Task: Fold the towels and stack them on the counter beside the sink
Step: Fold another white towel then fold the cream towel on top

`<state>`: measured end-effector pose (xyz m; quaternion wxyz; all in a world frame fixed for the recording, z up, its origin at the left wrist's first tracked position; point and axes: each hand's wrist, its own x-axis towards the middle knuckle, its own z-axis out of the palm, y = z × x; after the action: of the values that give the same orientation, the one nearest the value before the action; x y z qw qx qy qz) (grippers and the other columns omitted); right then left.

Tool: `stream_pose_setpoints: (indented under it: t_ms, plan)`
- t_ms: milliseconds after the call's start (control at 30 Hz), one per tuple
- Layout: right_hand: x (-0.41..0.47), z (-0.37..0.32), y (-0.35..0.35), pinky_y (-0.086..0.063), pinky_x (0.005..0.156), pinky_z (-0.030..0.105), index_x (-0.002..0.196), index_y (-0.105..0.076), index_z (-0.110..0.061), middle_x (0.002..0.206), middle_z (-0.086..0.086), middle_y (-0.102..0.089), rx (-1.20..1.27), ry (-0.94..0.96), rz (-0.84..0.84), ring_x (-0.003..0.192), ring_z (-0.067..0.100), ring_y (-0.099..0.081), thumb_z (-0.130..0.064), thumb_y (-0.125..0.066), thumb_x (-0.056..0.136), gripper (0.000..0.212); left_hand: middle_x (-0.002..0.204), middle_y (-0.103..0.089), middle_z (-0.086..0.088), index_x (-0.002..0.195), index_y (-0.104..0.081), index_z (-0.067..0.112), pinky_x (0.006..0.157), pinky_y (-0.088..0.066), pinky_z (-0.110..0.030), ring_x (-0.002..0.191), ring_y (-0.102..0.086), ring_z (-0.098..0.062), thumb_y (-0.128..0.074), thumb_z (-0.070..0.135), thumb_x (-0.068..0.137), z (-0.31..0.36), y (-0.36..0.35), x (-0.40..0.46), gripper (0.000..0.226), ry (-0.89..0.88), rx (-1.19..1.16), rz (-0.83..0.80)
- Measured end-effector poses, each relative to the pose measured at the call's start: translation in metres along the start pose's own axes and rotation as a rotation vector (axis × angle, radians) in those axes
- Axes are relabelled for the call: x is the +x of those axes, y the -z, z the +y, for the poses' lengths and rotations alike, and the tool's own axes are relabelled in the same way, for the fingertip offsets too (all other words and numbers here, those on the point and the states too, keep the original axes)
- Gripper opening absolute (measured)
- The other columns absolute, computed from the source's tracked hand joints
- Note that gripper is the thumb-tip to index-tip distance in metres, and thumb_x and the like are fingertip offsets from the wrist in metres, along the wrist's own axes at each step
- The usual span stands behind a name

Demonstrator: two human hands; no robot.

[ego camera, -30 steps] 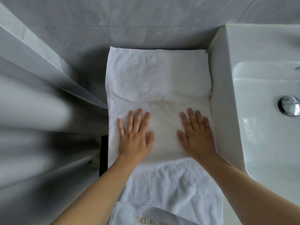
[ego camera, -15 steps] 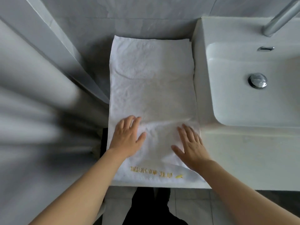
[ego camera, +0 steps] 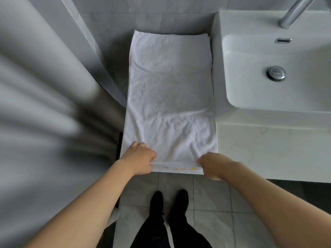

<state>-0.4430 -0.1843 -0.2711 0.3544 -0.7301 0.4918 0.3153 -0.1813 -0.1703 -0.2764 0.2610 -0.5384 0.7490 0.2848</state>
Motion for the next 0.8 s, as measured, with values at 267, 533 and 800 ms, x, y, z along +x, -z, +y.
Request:
stream_pose_setpoints:
  t_ms: [267, 533, 800]
  plan:
    - [-0.009, -0.020, 0.014, -0.034, 0.055, 0.025, 0.073, -0.042, -0.013, 0.081, 0.001, -0.048, -0.208, -0.108, -0.172, 0.067, 0.018, -0.044, 0.000, -0.039, 0.087, 0.019, 0.081, -0.040, 0.005, 0.094, -0.055, 0.014, 0.055, -0.029, -0.023, 0.065, -0.036, -0.010, -0.051, 0.007, 0.089, 0.014, 0.016, -0.015, 0.010, 0.013, -0.107, -0.313]
    - [-0.016, -0.035, 0.038, -0.039, 0.060, 0.025, 0.099, -0.055, -0.011, 0.076, 0.001, -0.049, -0.376, -0.108, -0.302, 0.077, 0.023, -0.052, 0.000, -0.043, 0.090, 0.018, 0.096, -0.048, -0.002, 0.106, -0.059, 0.008, 0.053, -0.028, -0.021, 0.065, -0.035, -0.009, -0.044, 0.005, 0.094, 0.002, 0.024, -0.018, 0.019, 0.112, -0.059, -0.285]
    - [0.011, -0.008, 0.054, -0.038, 0.077, 0.028, 0.114, -0.059, -0.019, 0.108, -0.001, -0.063, -0.388, -0.184, 0.182, 0.102, 0.021, -0.062, -0.010, -0.048, 0.090, 0.027, 0.084, -0.050, 0.004, 0.109, -0.050, 0.019, 0.066, -0.037, -0.030, 0.074, -0.050, -0.016, -0.042, 0.009, 0.092, -0.023, 0.027, 0.001, 0.021, 0.311, -0.032, 0.046]
